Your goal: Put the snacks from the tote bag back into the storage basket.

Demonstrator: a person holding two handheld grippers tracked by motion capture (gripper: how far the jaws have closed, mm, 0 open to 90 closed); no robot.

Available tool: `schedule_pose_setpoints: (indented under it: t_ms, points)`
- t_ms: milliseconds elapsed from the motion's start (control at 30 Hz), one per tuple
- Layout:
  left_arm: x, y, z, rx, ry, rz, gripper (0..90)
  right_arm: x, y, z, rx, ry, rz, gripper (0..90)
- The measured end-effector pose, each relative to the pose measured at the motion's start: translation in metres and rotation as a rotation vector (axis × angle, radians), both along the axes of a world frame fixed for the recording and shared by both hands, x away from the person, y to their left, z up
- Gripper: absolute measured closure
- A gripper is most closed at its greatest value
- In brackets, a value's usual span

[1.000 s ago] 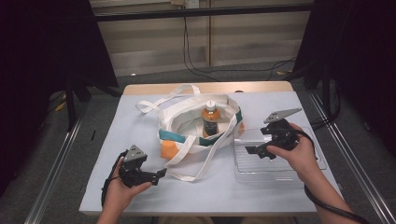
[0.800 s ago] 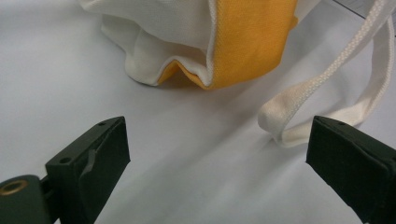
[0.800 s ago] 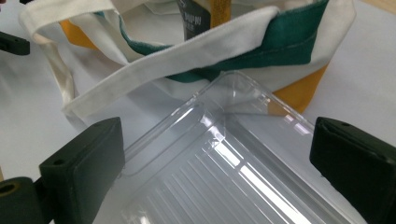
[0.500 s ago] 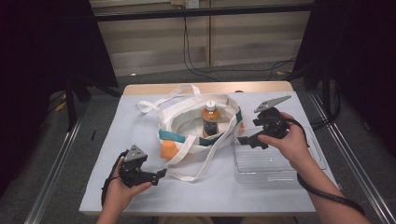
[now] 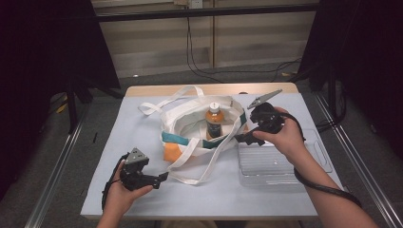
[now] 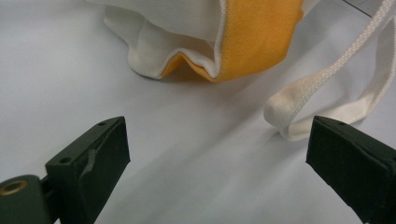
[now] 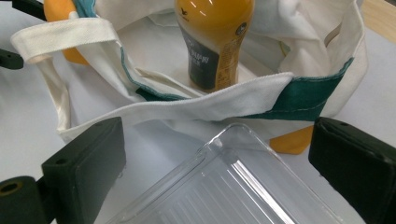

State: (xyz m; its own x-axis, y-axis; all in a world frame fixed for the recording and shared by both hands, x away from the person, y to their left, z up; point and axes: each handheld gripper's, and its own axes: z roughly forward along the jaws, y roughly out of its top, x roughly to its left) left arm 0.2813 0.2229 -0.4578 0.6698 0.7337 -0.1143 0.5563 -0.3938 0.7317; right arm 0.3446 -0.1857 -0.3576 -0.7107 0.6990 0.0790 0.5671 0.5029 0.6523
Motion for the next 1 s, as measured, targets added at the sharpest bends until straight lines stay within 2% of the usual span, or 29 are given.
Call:
schedule_pose_setpoints:
  t_ms: [33,133,367,500,567,700,1000]
  points:
    - [0.0,0.001,0.001,0.014,-0.001,-0.01,5.8,0.001,0.001,0.001,0.002,0.003,0.0,4.0]
    - [0.0,0.0,0.0,0.004,0.002,-0.01,5.7,0.005,0.005,0.002,-0.008,0.01,0.008,4.1]
    - [0.0,-0.001,0.0,0.01,0.002,-0.014,5.8,0.012,0.014,0.004,-0.016,0.022,0.011,4.3]
    - [0.0,-0.002,-0.001,-0.001,0.004,-0.007,5.8,0.018,0.019,0.003,-0.019,0.017,0.016,4.4]
    - [0.0,-0.002,0.0,0.005,0.007,-0.014,5.8,0.019,0.021,0.004,-0.021,0.03,0.01,4.5]
    - [0.0,-0.002,-0.001,0.01,0.007,-0.017,5.7,0.025,0.025,0.004,-0.023,0.021,0.019,4.6]
    - [0.0,-0.003,-0.001,0.008,0.006,-0.018,5.8,0.037,0.033,0.0,-0.02,0.05,0.0,4.9]
